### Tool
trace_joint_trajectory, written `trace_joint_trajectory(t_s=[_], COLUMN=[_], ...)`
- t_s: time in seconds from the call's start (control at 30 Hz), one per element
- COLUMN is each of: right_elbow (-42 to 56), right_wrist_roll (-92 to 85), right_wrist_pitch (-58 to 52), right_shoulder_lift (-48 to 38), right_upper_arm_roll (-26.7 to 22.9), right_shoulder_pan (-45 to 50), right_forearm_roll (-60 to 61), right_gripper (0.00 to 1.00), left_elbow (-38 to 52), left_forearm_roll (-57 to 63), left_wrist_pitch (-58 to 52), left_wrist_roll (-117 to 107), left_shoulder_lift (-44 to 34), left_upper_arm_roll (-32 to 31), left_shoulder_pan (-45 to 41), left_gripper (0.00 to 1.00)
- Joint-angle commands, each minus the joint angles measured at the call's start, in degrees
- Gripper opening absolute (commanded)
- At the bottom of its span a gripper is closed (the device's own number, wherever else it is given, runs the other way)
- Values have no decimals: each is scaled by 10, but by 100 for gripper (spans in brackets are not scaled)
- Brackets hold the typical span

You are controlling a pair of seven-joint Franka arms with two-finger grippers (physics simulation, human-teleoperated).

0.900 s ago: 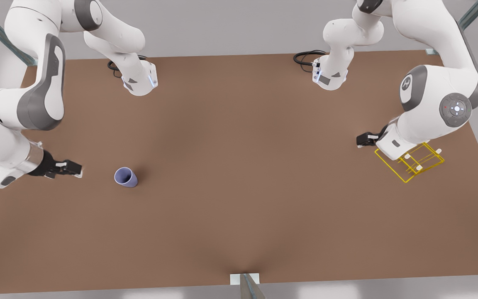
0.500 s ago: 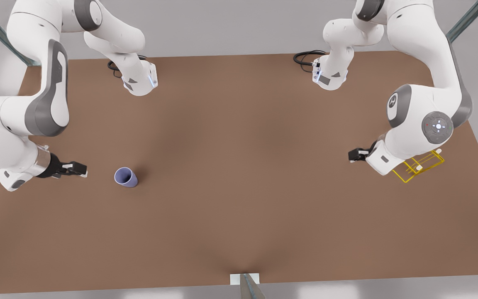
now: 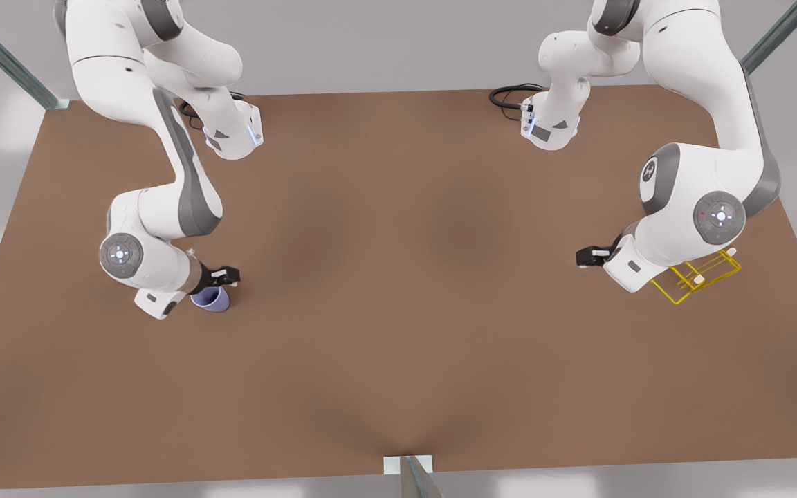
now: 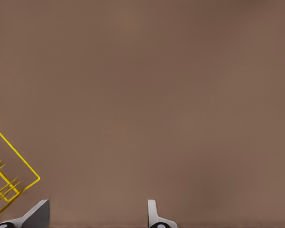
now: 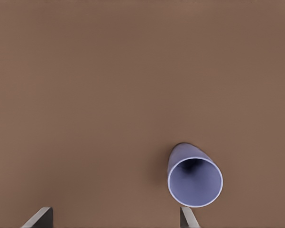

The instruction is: Place the cup on the cup holder

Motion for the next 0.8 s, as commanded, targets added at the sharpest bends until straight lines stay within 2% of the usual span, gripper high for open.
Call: trace_joint_trajectory(t_s=[0.0,0.13,0.27,0.4,0.5,0.7,0.77], right_elbow=[0,-8,-57,-62,-109,-143,-189], right_wrist_roll=[63,65,72,81,80,80,72], right_wrist_pitch=[102,113,170,182,212,284,287], right_shoulder_lift=[6,16,16,21,-10,-6,-37], right_upper_arm_roll=[0,-1,-1,-2,-1,-1,0], right_shoulder_pan=[-8,-11,-3,-4,-13,-17,-24], right_forearm_roll=[-1,-2,-11,-40,-40,-44,-47], right_gripper=[100,100,100,100,100,100,100], left_elbow=[0,0,15,16,20,20,20], left_forearm_roll=[0,-7,-98,-94,-95,-83,-86], left_wrist_pitch=[-9,-6,3,5,12,12,12], left_wrist_roll=[-9,-14,-15,-17,-75,-77,-90], left_shoulder_lift=[-1,2,39,38,39,38,40], left_upper_arm_roll=[0,-3,-14,-11,-11,-12,-12], left_shoulder_pan=[1,-1,-4,-14,-22,-23,-25], left_gripper=[100,100,100,100,100,100,100])
